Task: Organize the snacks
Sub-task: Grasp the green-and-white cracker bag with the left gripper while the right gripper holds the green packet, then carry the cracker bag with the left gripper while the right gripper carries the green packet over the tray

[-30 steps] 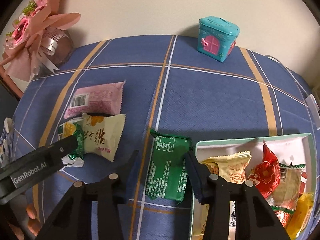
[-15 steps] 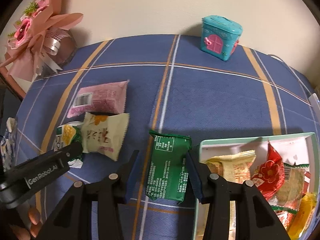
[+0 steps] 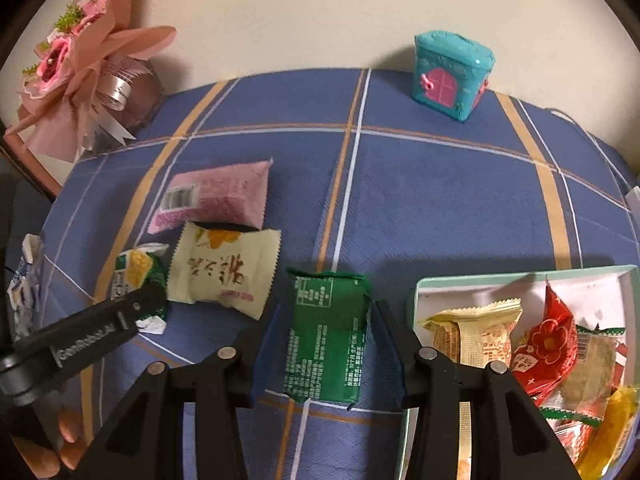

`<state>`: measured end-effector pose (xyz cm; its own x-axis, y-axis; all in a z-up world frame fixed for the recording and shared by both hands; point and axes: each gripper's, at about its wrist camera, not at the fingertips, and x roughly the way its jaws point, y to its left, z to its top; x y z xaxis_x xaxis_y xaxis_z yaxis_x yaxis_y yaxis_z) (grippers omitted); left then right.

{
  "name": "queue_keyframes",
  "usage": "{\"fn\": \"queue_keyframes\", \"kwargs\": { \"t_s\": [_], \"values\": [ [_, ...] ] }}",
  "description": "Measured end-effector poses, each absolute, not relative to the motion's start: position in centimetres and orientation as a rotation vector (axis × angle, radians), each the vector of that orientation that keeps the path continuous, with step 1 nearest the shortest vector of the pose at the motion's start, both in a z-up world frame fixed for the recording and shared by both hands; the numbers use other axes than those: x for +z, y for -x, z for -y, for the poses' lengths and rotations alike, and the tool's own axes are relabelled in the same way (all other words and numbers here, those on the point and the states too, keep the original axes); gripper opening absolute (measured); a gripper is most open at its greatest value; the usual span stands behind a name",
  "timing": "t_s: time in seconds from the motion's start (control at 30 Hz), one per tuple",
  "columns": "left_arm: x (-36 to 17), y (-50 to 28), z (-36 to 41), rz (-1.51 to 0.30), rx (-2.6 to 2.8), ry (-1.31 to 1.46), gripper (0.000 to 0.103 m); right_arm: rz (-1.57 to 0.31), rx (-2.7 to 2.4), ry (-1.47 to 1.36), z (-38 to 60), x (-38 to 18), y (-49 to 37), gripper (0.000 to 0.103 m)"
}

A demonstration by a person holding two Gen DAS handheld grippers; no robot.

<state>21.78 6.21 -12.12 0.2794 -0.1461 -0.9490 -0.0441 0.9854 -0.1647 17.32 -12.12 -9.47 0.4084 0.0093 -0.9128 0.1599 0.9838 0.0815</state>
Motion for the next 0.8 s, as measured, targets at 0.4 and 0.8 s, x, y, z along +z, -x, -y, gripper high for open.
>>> {"fn": "queue_keyframes", "kwargs": {
  "t_s": [0.4, 0.8],
  "values": [
    [-12.3, -22.2, -5.8, -1.286, -0.064, 0.160, 0.052, -1.194, -0.109, -0.150, 11.8, -11.7, -17.5, 0.043],
    [-9.3, -20.9, -5.7, -1.225, -0.074, 0.172, 0.051, -1.131, -0.096, -0.153, 12.1, -8.2, -16.4, 0.043]
  ]
}}
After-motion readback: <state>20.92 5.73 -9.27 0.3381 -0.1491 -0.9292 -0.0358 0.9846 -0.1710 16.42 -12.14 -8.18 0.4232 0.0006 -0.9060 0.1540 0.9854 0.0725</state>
